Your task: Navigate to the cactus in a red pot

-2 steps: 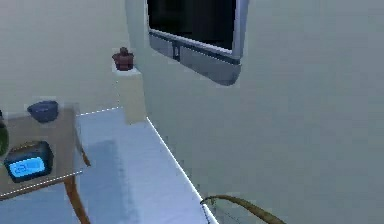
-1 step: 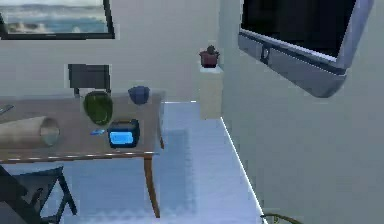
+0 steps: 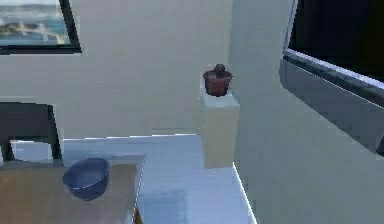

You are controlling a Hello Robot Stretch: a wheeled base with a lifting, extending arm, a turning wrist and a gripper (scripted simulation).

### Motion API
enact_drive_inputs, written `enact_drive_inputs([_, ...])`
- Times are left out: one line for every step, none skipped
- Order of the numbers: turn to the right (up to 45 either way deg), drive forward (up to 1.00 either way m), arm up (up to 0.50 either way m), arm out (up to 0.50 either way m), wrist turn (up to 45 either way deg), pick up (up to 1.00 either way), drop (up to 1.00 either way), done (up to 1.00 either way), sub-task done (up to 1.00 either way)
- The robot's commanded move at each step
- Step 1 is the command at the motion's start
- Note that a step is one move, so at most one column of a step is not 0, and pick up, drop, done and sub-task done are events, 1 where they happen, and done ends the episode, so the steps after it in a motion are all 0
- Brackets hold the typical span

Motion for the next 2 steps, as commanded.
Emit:
enact_drive_inputs([0.0, 1.00, 0.00, 0.00, 0.0, 0.00, 0.00, 0.00, 0.00])
enact_drive_inputs([-24.0, 0.00, 0.00, 0.00, 0.0, 0.00, 0.00, 0.00, 0.00])
